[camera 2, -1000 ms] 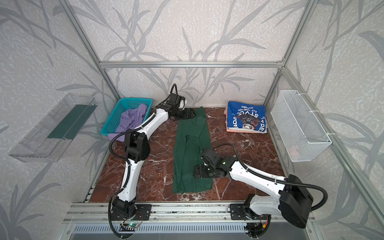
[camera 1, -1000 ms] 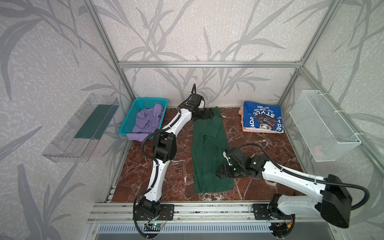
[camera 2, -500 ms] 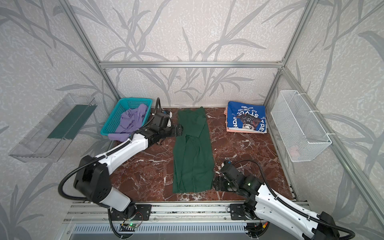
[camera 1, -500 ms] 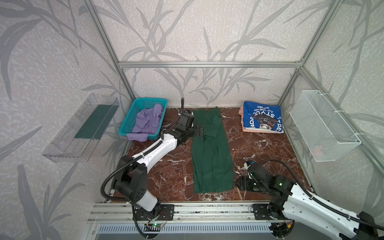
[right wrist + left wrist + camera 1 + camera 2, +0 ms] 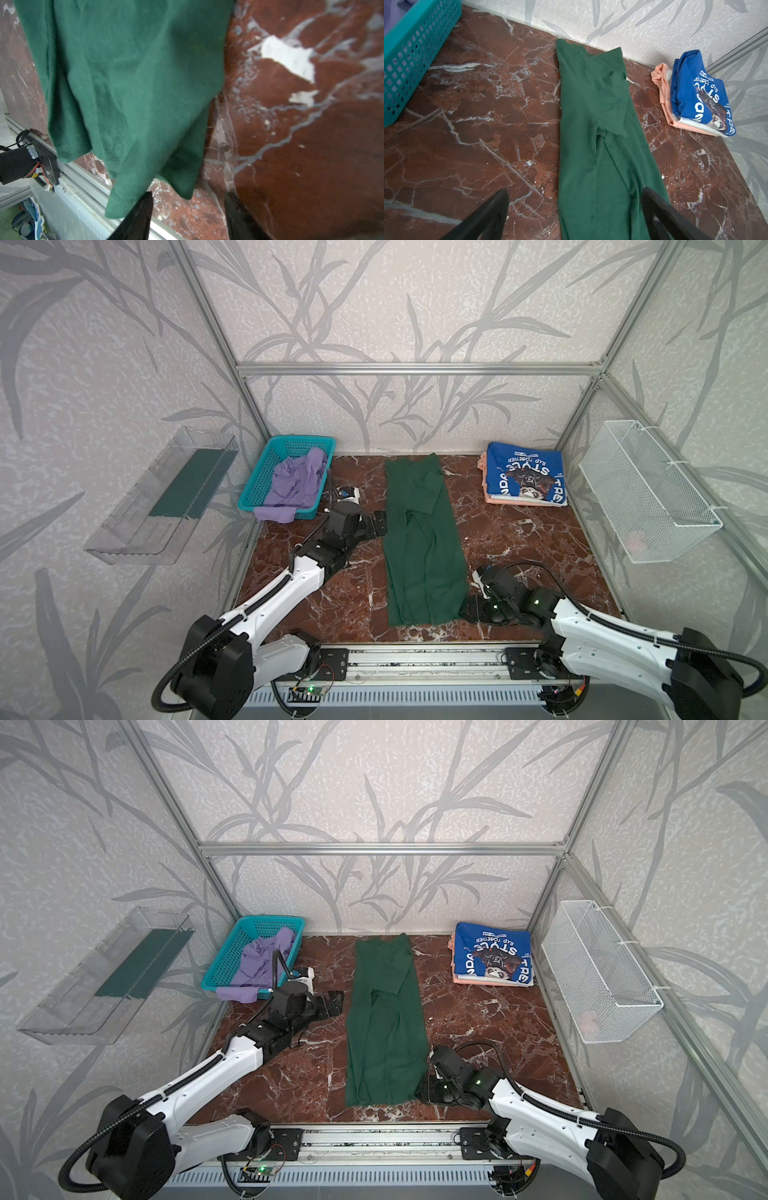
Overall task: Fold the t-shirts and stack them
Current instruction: 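Move both grippers to the green shirt's near end and pinch its corners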
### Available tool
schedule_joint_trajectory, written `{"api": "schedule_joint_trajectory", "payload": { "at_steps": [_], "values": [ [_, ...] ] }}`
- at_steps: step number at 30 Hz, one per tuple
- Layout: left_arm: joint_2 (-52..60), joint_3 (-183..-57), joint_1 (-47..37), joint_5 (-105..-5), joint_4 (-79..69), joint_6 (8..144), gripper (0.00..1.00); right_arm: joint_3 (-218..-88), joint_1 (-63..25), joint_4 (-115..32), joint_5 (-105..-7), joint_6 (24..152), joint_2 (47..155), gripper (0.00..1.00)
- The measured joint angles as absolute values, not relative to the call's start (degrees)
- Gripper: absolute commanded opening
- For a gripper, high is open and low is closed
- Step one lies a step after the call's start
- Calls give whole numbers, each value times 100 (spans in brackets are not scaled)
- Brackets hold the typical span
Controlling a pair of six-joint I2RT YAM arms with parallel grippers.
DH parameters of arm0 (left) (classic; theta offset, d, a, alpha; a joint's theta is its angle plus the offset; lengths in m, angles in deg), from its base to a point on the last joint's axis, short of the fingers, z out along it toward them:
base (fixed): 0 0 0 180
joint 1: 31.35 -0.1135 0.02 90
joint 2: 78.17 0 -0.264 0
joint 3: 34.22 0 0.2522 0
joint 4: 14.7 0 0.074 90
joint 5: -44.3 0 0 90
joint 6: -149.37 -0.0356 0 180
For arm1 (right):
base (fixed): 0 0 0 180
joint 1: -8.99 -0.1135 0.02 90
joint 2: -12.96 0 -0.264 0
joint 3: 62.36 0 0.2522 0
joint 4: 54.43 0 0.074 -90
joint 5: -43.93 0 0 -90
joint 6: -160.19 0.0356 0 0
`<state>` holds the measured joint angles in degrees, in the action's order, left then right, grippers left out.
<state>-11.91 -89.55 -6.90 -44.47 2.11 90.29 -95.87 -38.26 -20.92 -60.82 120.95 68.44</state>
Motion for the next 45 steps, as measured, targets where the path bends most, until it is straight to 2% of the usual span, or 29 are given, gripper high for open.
{"api": "schedule_joint_trajectory", "payload": {
  "at_steps": [3,8,10,13,17,25,30,35,40,45],
  "values": [
    [-1301,-8950,-782,-4565,434,9046,99,-9620,-3850,-2315,-6198,12100,7043,54],
    [-1934,-8841,-587,-4536,1094,9048,99,-9666,-3861,-2363,-6211,12100,7218,39],
    [-2343,-8673,-334,-4458,1304,9081,99,-9666,-3861,-2339,-6187,12097,7215,37],
    [-2739,-8412,38,-4357,1632,9142,99,-9666,-3869,-2289,-6134,12095,7211,26],
    [-2826,-8093,359,-4246,2001,9201,99,-9666,-3869,-2221,-6090,12091,7209,21],
    [-2883,-7947,672,-4088,2744,9214,99,-9666,-3869,-2127,-5957,12047,7060,0],
    [-3117,-7925,938,-4099,3109,9289,99,-9666,-3869,-2070,-5872,12082,6840,0],
    [-3117,-7691,1561,-4106,3227,9544,99,-9644,-3869,-2039,-5859,12185,6490,0],
    [-2844,-7481,2123,-4088,3162,9861,99,-9530,-3869,-2050,-5861,12296,6387,0],
    [-2551,-7256,2235,-4130,2742,10097,99,-9425,-3869,-2140,-5892,12377,6553,0]
  ]
}}
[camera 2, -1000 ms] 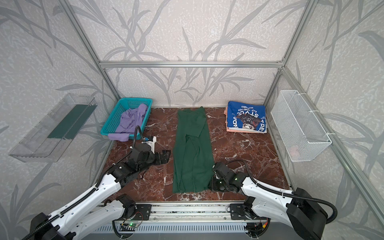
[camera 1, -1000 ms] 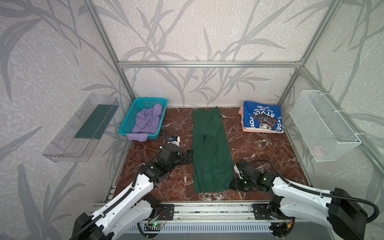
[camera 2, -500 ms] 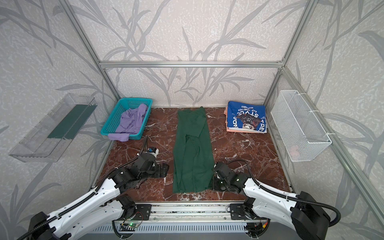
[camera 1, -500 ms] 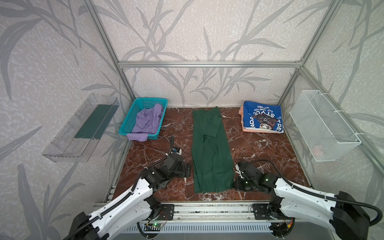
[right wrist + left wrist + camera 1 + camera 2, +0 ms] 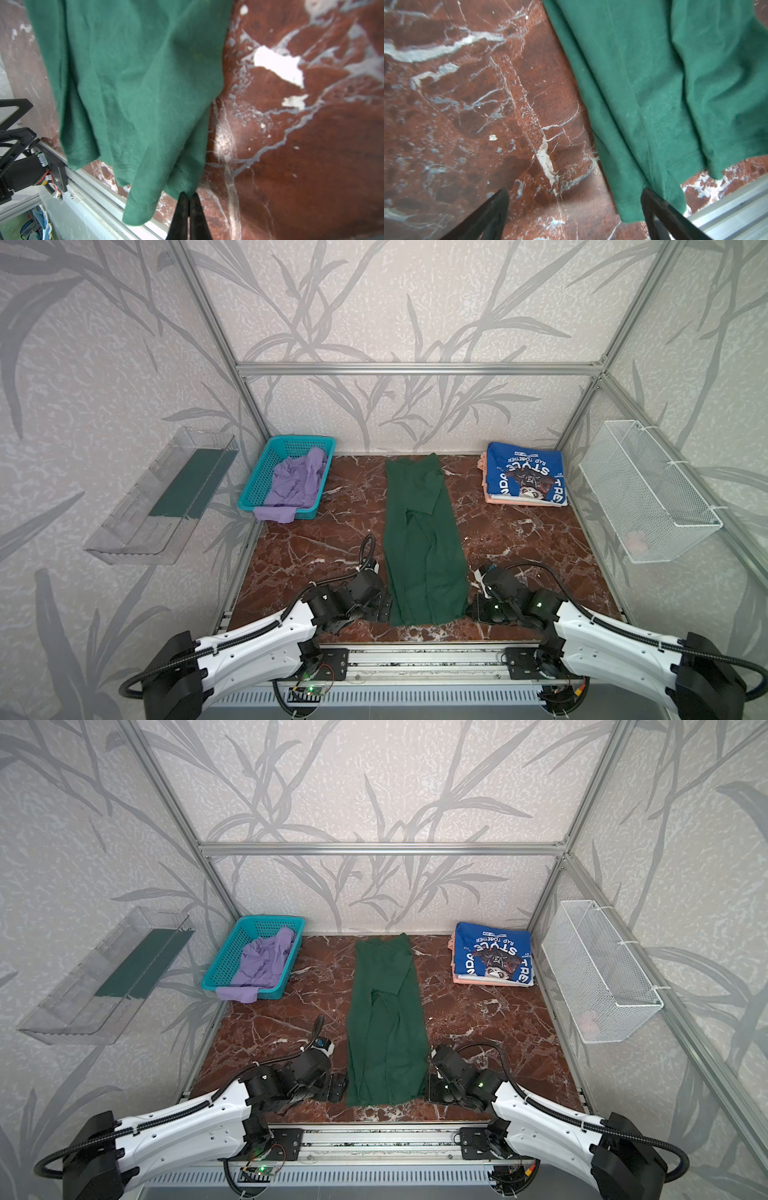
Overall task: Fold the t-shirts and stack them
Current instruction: 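Move both grippers to the green shirt's near end and pinch its corners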
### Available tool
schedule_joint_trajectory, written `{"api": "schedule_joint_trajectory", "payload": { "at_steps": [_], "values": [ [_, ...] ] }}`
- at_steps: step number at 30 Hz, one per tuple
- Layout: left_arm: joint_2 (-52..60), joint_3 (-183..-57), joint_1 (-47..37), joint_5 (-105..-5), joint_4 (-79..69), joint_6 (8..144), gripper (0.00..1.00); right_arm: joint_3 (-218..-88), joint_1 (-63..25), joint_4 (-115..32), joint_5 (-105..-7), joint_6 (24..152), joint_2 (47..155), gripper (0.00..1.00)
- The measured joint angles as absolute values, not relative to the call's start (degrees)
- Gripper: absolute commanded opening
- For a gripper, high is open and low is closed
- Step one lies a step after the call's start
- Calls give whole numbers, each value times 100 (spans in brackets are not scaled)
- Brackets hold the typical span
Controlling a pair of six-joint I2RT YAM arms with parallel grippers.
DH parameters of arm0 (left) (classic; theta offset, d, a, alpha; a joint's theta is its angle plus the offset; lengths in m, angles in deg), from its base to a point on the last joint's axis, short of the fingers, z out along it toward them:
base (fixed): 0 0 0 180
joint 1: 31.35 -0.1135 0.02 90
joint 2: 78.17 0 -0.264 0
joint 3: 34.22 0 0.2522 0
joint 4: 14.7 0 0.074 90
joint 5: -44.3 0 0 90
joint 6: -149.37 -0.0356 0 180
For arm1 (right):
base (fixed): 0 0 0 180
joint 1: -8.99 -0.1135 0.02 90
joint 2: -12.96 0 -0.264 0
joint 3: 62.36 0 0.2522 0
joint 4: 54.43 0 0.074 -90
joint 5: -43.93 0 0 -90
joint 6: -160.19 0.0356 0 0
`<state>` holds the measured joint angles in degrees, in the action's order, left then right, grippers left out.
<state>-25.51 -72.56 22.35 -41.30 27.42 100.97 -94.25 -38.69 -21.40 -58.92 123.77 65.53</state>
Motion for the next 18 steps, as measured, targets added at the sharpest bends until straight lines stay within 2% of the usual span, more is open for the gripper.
{"api": "schedule_joint_trajectory", "payload": {
  "at_steps": [5,15,16,18],
  "values": [
    [-2385,-7044,2235,-4149,2294,10294,99,-9405,-3869,-2243,-5913,12436,6667,0],
    [-2837,-6424,2235,-4158,1485,10545,98,-9381,-3869,-2254,-5900,12493,6571,0],
    [-2831,-6410,2235,-4200,1426,10556,95,-9381,-3869,-2251,-5900,12497,6562,0],
    [-2785,-6393,2235,-4307,1302,10587,81,-9381,-3869,-2249,-5900,12504,6562,0]
  ]
}}
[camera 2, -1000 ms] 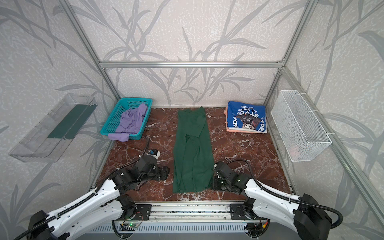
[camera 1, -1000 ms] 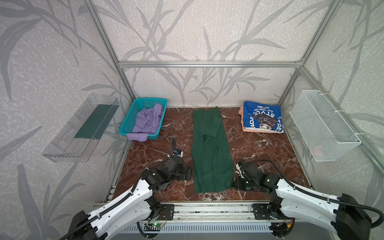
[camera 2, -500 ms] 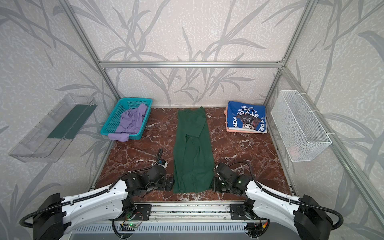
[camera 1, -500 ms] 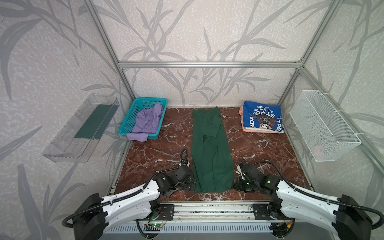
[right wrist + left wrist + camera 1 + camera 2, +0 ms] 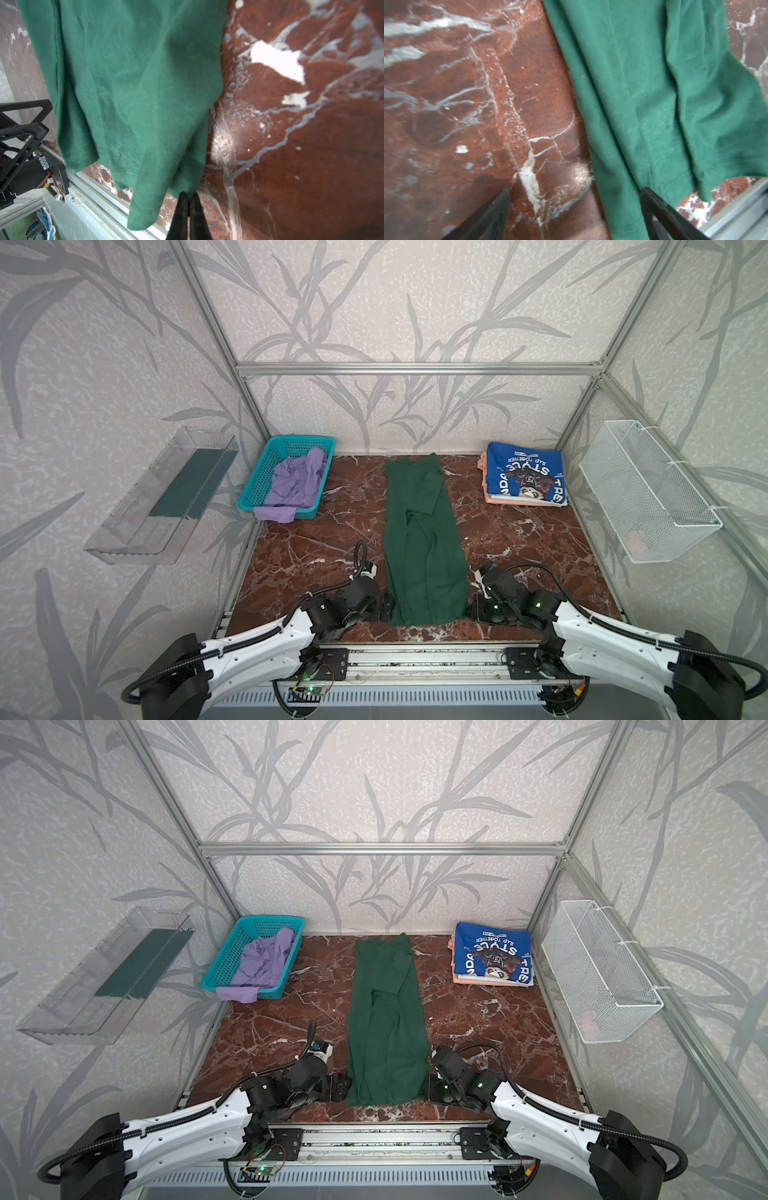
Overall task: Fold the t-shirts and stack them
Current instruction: 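Move both grippers to the green shirt's near end and pinch its corners, then lift the near end with both grippers and fold it away from the robot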
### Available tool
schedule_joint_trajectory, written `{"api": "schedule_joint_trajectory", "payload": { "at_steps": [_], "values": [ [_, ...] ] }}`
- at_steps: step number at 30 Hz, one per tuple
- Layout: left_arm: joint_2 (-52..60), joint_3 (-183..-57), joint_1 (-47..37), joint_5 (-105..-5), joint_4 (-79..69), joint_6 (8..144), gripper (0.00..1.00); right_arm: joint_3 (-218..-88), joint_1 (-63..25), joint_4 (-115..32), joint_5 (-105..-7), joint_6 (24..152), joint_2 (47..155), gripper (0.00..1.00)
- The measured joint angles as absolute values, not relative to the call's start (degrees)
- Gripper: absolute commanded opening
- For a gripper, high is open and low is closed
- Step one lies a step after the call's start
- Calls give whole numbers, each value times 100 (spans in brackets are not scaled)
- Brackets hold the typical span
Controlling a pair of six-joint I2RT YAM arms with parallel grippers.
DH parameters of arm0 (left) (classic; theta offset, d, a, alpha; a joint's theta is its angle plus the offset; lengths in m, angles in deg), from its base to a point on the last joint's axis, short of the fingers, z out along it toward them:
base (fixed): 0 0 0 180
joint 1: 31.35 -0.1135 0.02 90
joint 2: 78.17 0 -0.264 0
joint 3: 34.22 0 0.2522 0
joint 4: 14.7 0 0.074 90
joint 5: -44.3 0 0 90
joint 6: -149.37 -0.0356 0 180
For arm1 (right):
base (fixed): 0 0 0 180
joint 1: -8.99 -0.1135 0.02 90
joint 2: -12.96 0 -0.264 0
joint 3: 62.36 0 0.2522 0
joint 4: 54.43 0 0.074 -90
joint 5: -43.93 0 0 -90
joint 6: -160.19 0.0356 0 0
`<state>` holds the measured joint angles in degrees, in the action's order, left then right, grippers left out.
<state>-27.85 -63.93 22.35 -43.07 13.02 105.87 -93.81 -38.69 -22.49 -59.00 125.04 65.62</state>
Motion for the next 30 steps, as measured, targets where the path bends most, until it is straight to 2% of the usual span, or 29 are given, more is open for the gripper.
{"api": "schedule_joint_trajectory", "payload": {
  "at_steps": [4,5,7,12,16,18,19,20,24,30],
  "values": [
    [-2424,-6389,2235,-4602,952,10657,46,-9379,-3869,-2247,-5900,12506,6562,0],
    [-2300,-6391,2235,-4670,843,10679,41,-9377,-3869,-2247,-5900,12506,6562,0],
    [-2092,-6426,2239,-4807,679,10701,37,-9377,-3869,-2249,-5900,12508,6562,0],
    [-1646,-6605,2379,-5035,434,10716,36,-9377,-3869,-2249,-5903,12506,6569,0],
    [-1316,-6780,2538,-5078,362,10744,29,-9355,-3869,-2258,-5907,12515,6573,0],
    [-1150,-6848,2606,-5096,281,10777,18,-9318,-3869,-2284,-5907,12535,6560,0],
    [-1054,-6876,2632,-5122,233,10812,7,-9294,-3869,-2284,-5907,12550,6540,0],
    [-973,-6909,2650,-5142,228,10830,0,-9274,-3869,-2282,-5907,12570,6516,0],
    [-829,-7129,2696,-5164,513,10808,0,-9261,-3869,-2249,-5907,12589,6418,0],
    [-1137,-7687,2825,-5188,1723,10661,0,-9318,-3869,-1908,-6077,12587,6175,0]
  ]
}}
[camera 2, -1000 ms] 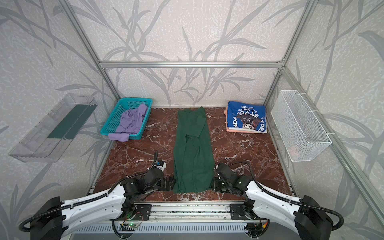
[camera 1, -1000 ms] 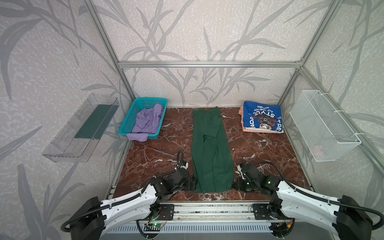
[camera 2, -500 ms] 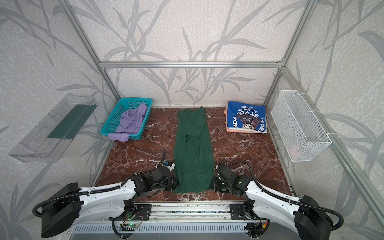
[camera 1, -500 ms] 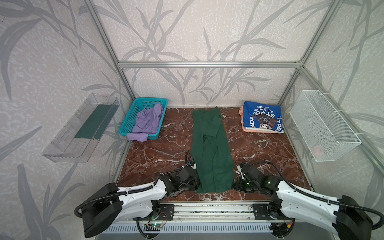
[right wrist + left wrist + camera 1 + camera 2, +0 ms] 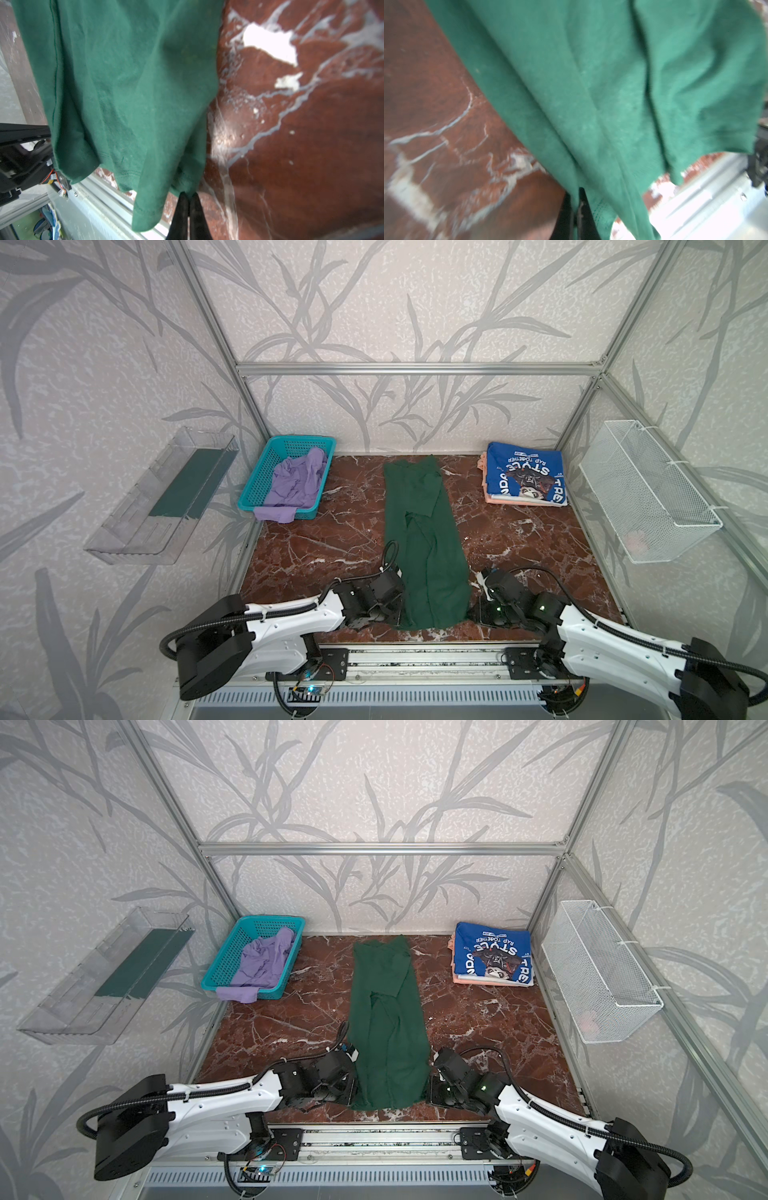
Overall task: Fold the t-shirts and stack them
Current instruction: 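Lift the near end with both grippers and fold it away from the robot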
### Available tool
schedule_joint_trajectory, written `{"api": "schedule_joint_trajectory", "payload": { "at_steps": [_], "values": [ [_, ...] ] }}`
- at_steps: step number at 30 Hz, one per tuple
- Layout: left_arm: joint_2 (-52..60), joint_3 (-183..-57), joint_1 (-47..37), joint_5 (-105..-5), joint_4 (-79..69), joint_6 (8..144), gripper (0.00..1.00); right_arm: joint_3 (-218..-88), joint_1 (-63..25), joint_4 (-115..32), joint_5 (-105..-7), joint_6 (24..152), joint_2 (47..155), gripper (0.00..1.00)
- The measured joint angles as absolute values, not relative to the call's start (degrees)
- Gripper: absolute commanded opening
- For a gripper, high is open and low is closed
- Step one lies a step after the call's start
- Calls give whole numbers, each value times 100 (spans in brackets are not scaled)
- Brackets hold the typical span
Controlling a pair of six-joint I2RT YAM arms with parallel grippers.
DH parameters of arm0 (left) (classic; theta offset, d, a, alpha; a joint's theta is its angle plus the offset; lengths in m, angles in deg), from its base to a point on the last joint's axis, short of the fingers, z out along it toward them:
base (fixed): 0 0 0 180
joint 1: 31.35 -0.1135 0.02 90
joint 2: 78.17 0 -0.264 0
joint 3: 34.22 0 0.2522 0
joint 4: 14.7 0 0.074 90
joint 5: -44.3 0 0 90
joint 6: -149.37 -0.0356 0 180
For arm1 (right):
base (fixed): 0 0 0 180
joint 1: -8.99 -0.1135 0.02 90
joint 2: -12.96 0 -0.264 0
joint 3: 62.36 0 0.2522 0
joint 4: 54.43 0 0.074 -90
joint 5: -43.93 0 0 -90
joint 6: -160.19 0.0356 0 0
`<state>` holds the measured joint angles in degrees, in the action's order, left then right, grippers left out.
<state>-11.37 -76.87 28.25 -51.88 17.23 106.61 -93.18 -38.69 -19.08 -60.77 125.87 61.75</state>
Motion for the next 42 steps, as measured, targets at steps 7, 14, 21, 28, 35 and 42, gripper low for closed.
{"api": "schedule_joint_trajectory", "payload": {
  "at_steps": [7,14,21,28,35,42],
  "values": [
    [-1736,-8572,2849,-5273,2781,10360,0,-9967,-3915,-772,-6246,12589,5290,0],
    [-1795,-9092,2809,-5336,3426,9979,0,-10476,-3917,-409,-6379,12618,5209,0],
    [-1456,-9420,2453,-5749,3540,9691,0,-11189,-3907,-251,-6101,12443,5600,0],
    [-1320,-9383,1955,-6162,3461,9658,0,-11495,-3528,-328,-6025,12108,6134,0],
    [-1143,-9372,1448,-6431,3367,9579,0,-11495,-2855,-540,-6265,11774,6619,0],
    [-638,-9435,1054,-6628,3282,9391,0,-11703,-2348,-796,-6510,11361,7305,0]
  ]
}}
